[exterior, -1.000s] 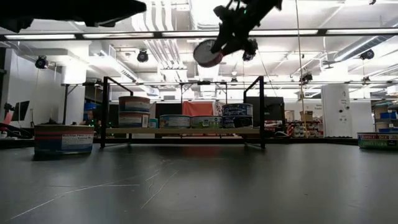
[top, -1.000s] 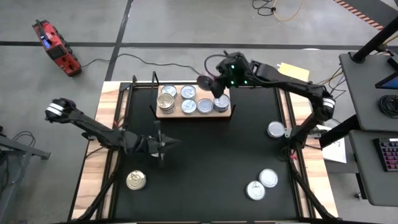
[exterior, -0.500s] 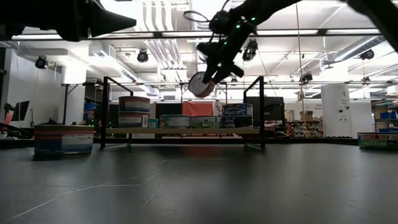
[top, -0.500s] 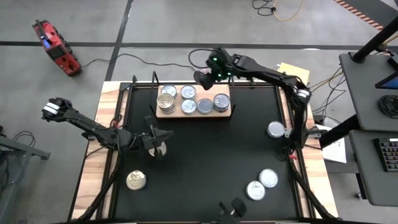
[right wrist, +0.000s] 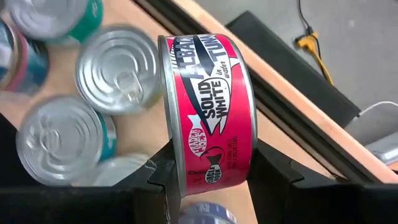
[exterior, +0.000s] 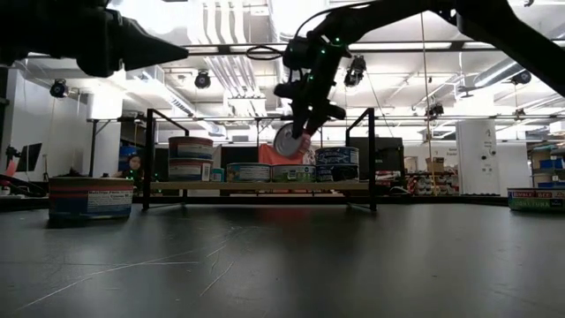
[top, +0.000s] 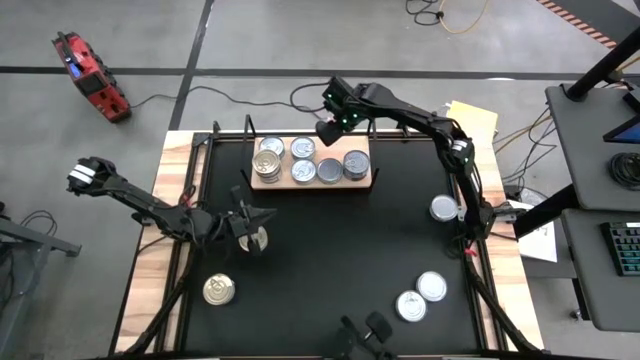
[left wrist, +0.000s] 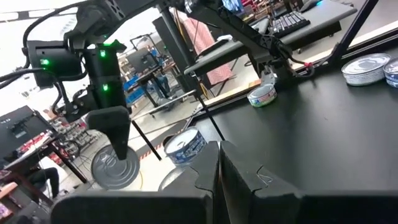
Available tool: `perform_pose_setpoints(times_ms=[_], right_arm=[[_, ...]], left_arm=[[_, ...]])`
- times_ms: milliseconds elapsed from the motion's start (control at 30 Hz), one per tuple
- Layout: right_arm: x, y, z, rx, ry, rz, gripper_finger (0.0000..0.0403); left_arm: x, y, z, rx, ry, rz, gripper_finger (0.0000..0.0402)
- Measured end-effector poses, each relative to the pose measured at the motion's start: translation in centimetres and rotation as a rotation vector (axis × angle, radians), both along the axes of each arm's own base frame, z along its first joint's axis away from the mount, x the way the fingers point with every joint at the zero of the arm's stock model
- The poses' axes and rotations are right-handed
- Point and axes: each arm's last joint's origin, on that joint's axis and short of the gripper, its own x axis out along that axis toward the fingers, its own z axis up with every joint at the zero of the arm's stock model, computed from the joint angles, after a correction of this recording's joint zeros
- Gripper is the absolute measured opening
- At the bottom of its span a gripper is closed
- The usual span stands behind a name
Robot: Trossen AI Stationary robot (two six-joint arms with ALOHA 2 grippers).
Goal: Stack canned seafood by type on shelf
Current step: Put the red tuna can on the shelf
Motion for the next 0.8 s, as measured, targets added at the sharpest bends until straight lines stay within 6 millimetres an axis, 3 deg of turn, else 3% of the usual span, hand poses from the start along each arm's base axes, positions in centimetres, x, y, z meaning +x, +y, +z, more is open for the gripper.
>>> perform_pose_setpoints(times_ms=[800], right_arm=[[-0.4,-0.1,-2.4,0.082,0.040,-0.060,0.0129]], left_arm=[[-0.1,0.0,0.2,0.035,-0.017,-0.017,0.0000]])
